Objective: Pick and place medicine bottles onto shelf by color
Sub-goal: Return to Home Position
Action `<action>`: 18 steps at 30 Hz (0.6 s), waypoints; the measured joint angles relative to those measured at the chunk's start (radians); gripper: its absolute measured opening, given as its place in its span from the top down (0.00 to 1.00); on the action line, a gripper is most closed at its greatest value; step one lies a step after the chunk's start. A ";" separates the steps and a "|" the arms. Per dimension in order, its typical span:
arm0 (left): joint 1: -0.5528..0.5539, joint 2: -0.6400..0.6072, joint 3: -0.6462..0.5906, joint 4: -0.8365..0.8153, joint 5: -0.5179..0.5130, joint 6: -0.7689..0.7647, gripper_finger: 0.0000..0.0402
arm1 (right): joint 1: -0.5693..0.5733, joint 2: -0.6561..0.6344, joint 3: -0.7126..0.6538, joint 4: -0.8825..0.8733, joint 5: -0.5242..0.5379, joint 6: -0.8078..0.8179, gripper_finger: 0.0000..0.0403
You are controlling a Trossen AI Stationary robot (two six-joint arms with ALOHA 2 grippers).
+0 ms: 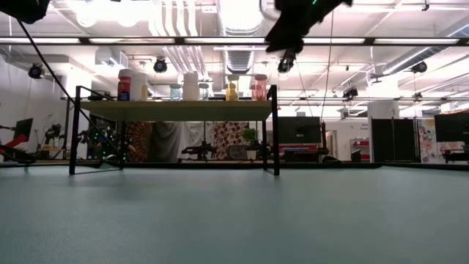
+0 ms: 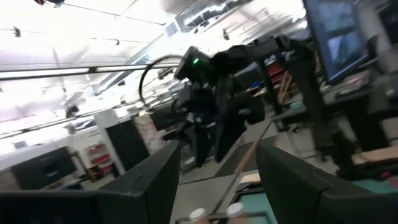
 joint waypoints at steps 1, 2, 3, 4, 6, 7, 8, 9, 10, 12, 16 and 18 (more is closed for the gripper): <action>-0.001 0.001 0.000 0.000 0.013 -0.018 0.52 | 0.017 -0.036 -0.025 0.010 0.000 0.007 0.48; -0.001 0.004 0.000 0.001 0.030 -0.044 0.52 | 0.036 -0.074 -0.060 0.029 0.000 0.019 0.48; -0.001 0.006 0.000 0.000 0.057 -0.070 0.52 | 0.058 -0.114 -0.100 0.055 0.000 0.025 0.48; -0.001 0.009 0.000 0.000 0.090 -0.093 0.52 | 0.082 -0.155 -0.145 0.087 0.002 0.035 0.48; -0.001 0.019 0.000 0.001 0.166 -0.133 0.52 | 0.133 -0.238 -0.238 0.155 0.023 0.048 0.48; -0.001 0.024 0.000 0.002 0.207 -0.156 0.52 | 0.164 -0.282 -0.286 0.188 0.047 0.050 0.48; -0.001 0.031 0.000 0.002 0.241 -0.186 0.52 | 0.194 -0.322 -0.334 0.215 0.078 0.052 0.48; -0.001 0.038 0.001 0.001 0.264 -0.220 0.52 | 0.225 -0.361 -0.379 0.239 0.107 0.052 0.48; -0.002 0.049 0.007 0.002 0.281 -0.254 0.52 | 0.255 -0.401 -0.426 0.264 0.135 0.049 0.48; -0.002 0.068 0.015 0.003 0.308 -0.314 0.52 | 0.311 -0.474 -0.516 0.323 0.172 0.041 0.48; -0.001 0.142 0.046 0.002 0.334 -0.363 0.52 | 0.402 -0.591 -0.691 0.507 0.182 0.017 0.48; -0.001 0.188 0.070 0.004 0.336 -0.364 0.52 | 0.433 -0.633 -0.777 0.612 0.182 -0.006 0.48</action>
